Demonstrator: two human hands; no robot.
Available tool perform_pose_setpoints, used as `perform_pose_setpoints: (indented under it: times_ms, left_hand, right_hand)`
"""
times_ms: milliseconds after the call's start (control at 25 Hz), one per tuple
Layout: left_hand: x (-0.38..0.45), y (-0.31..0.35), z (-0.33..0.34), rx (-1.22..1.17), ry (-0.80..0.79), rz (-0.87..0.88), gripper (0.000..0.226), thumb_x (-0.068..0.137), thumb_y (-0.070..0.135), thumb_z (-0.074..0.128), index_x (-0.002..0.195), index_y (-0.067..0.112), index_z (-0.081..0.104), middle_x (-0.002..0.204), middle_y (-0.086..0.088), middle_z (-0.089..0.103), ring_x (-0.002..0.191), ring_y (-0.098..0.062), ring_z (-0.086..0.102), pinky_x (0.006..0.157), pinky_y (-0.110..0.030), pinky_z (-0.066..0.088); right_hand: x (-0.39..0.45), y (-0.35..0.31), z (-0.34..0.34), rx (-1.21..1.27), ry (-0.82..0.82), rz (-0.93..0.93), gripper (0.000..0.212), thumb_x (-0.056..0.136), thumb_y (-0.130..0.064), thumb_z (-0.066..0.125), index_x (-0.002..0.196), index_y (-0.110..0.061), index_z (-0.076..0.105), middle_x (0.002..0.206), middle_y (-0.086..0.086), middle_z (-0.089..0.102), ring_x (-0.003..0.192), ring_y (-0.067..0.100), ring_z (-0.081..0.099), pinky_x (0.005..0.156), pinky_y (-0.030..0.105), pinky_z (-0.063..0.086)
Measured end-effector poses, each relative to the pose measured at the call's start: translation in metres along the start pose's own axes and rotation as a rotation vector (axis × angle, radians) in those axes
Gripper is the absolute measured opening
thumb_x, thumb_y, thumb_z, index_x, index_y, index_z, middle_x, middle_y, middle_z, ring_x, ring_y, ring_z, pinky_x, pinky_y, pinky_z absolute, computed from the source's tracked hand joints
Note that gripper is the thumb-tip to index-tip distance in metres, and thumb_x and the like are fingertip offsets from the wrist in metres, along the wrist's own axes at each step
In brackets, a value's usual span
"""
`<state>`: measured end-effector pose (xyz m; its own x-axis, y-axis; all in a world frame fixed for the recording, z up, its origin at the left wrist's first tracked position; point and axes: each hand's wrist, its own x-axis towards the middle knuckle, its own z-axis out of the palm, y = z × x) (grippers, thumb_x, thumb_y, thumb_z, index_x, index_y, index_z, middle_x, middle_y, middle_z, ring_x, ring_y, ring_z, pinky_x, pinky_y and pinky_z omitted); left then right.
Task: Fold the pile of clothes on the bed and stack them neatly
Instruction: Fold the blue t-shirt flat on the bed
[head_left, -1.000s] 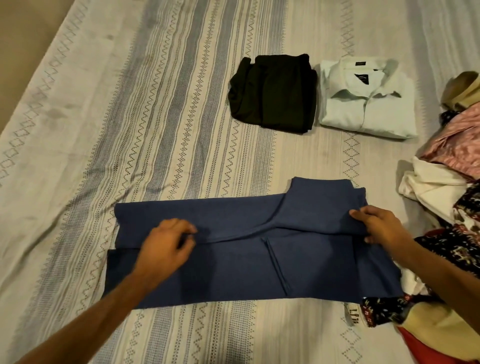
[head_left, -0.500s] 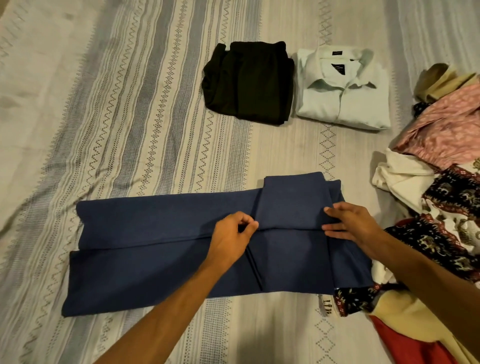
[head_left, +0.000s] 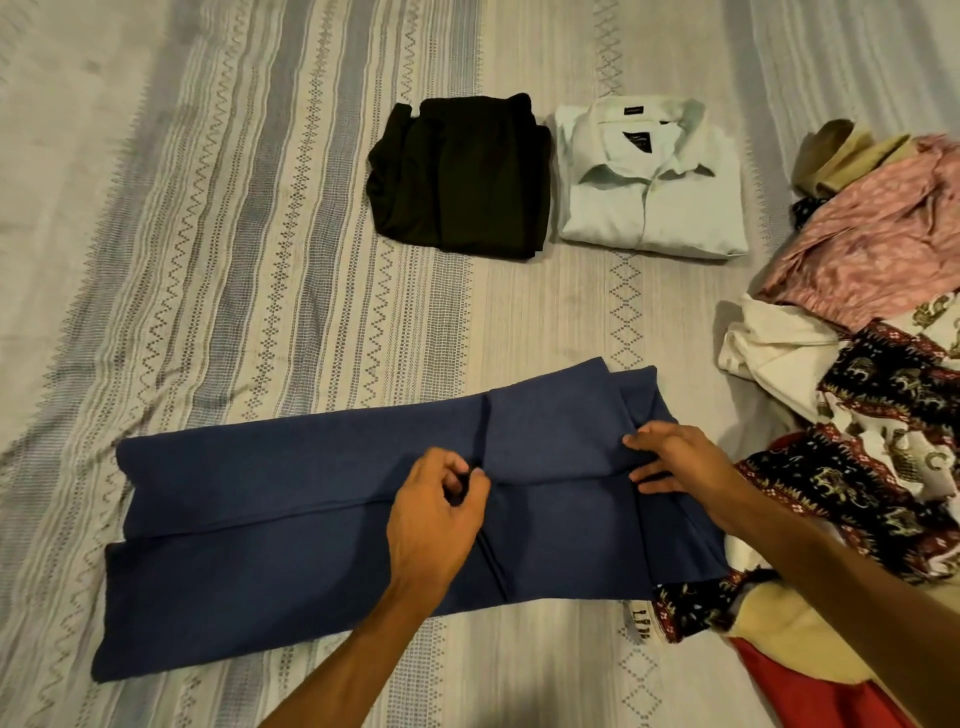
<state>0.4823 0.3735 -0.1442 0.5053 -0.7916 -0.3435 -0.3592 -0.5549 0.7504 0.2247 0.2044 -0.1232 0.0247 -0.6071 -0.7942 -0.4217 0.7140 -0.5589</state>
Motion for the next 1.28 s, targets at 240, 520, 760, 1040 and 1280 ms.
perform_pose_setpoints:
  times_ms: [240,520,760,1040,1280]
  left_hand:
    - [0.023,0.01,0.013,0.158,-0.198,0.007,0.035,0.091,0.052,0.073,0.072,0.028,0.055,0.066,0.008,0.057,0.065,-0.008,0.056,0.066,-0.042,0.058]
    - [0.036,0.015,0.009,0.01,-0.331,-0.164,0.035,0.082,0.035,0.086,0.066,0.015,0.061,0.051,0.013,0.053,0.05,0.0,0.05,0.056,-0.02,0.049]
    - [0.038,0.018,0.002,0.03,-0.363,-0.197,0.032,0.081,0.046,0.085,0.082,0.021,0.066,0.065,0.013,0.062,0.06,0.0,0.057,0.064,-0.021,0.045]
    - [0.026,0.014,0.017,0.536,-0.071,0.586,0.063,0.096,0.054,0.06,0.151,0.026,0.045,0.156,0.003,0.043,0.138,-0.023,0.042,0.108,-0.045,0.042]
    - [0.015,-0.005,0.067,0.881,-0.381,0.751,0.081,0.101,0.066,0.034,0.165,0.019,0.021,0.173,-0.003,0.015,0.158,-0.031,0.019,0.125,-0.052,0.025]
  right_hand:
    - [-0.001,0.006,-0.01,-0.221,-0.009,-0.027,0.015,0.093,-0.015,0.073,0.079,-0.012,0.068,0.085,0.009,0.067,0.069,0.022,0.067,0.061,0.033,0.056]
    - [0.003,-0.006,0.001,-0.454,-0.003,-0.219,0.036,0.09,-0.027,0.074,0.063,-0.015,0.054,0.065,-0.004,0.057,0.067,0.012,0.052,0.065,0.028,0.038]
    - [0.007,0.006,-0.026,-0.192,0.169,-0.189,0.016,0.1,-0.02,0.065,0.088,-0.012,0.072,0.084,0.007,0.074,0.073,0.012,0.063,0.067,0.022,0.049]
    - [-0.007,-0.007,-0.11,0.327,0.201,-0.08,0.02,0.105,-0.009,0.053,0.114,-0.001,0.068,0.102,0.019,0.077,0.104,0.039,0.073,0.081,0.037,0.061]
    - [-0.065,0.055,-0.075,-0.932,-0.019,-0.397,0.03,0.094,-0.051,0.065,0.116,-0.03,0.07,0.112,-0.01,0.071,0.107,0.018,0.065,0.099,0.044,0.048]
